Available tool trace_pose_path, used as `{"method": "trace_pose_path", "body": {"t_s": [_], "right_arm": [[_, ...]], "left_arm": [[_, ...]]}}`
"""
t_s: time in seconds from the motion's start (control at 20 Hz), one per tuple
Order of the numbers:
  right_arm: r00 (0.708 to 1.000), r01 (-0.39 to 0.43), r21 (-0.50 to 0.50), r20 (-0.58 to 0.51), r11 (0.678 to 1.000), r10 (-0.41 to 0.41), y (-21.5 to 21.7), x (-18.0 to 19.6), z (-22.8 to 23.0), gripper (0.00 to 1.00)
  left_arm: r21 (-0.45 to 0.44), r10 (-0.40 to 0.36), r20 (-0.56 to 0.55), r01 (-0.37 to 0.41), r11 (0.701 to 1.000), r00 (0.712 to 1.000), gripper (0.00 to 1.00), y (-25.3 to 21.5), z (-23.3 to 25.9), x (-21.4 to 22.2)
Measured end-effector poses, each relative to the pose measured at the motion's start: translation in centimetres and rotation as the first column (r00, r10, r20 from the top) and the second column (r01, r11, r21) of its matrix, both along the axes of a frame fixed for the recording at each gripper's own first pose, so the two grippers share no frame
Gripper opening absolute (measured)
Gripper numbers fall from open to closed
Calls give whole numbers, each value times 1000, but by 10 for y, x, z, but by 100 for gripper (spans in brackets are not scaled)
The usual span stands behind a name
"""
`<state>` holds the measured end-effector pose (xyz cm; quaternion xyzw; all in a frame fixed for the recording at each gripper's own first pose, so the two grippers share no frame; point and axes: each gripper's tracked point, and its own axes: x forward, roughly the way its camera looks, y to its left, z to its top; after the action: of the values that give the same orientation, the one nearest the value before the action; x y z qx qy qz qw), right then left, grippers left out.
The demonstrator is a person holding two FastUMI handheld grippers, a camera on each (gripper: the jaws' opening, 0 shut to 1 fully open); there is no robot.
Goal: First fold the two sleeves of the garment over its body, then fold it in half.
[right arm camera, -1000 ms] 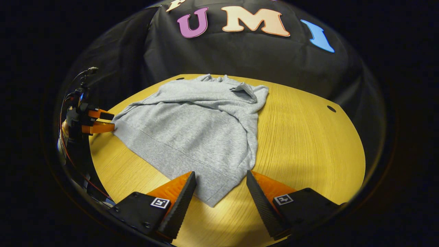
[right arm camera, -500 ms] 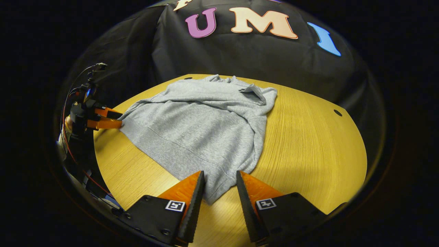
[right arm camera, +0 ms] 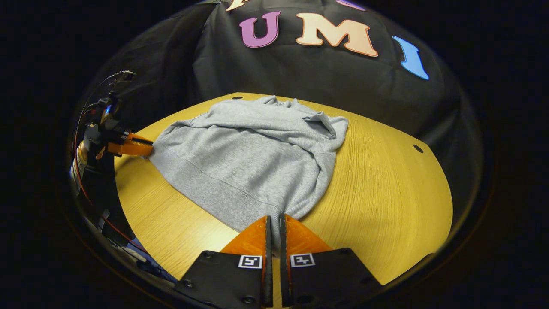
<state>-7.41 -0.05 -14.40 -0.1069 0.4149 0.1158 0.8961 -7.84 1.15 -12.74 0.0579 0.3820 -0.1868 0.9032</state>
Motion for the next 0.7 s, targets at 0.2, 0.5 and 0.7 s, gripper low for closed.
{"method": "trace_pose_path", "body": {"t_s": [0.2, 0.5, 0.7], "right_arm": [[1000, -12, -30, 16, 999, 12, 1, -2, 3, 2], [996, 33, 64, 78, 997, -38, 3, 6, 30, 2], [992, 28, 121, 122, 992, -43, 13, 17, 51, 3]], "left_arm": [[6, 0, 19, 0, 1000, 1000, 1, 0, 1, -2], [-35, 9, 85, -6, 999, 996, 0, -2, 28, 3], [-56, -12, 164, 21, 998, 986, 0, -12, 56, 17]]}}
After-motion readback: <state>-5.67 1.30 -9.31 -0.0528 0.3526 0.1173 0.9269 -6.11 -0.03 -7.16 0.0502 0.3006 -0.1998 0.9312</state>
